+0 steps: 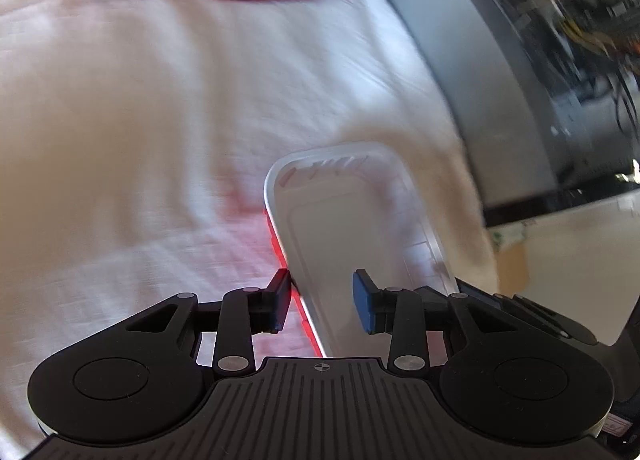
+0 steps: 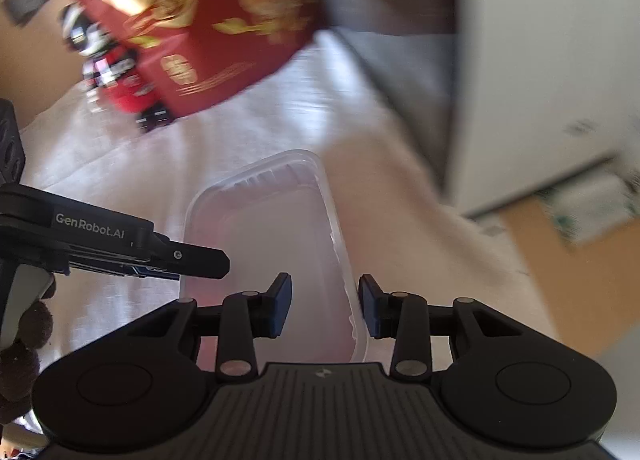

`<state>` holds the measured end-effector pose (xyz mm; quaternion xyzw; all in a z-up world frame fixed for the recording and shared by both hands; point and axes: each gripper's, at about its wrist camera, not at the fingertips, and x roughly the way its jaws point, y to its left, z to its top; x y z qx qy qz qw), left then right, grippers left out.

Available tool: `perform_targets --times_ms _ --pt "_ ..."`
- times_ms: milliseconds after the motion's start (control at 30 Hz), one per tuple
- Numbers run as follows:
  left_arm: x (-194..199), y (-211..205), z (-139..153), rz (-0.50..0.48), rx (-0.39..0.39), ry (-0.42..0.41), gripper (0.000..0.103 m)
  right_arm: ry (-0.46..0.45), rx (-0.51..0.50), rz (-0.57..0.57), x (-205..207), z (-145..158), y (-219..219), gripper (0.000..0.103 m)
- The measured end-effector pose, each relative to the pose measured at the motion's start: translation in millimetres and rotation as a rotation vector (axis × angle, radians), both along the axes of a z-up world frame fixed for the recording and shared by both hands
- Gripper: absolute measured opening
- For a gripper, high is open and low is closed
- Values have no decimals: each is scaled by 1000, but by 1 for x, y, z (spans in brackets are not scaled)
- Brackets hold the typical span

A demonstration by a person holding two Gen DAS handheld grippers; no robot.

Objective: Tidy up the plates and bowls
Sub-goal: 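Move both tools to the white-and-red rectangular plastic tray, then grasp the tray's rim with the left tool and lift it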

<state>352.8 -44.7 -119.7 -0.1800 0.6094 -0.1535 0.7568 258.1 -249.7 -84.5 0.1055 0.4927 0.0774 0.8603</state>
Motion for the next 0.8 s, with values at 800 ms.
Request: perform_targets --times_ms 800 --pt "-84 158 -8 232 133 -1 27 85 -84 422 6 -21 187 38"
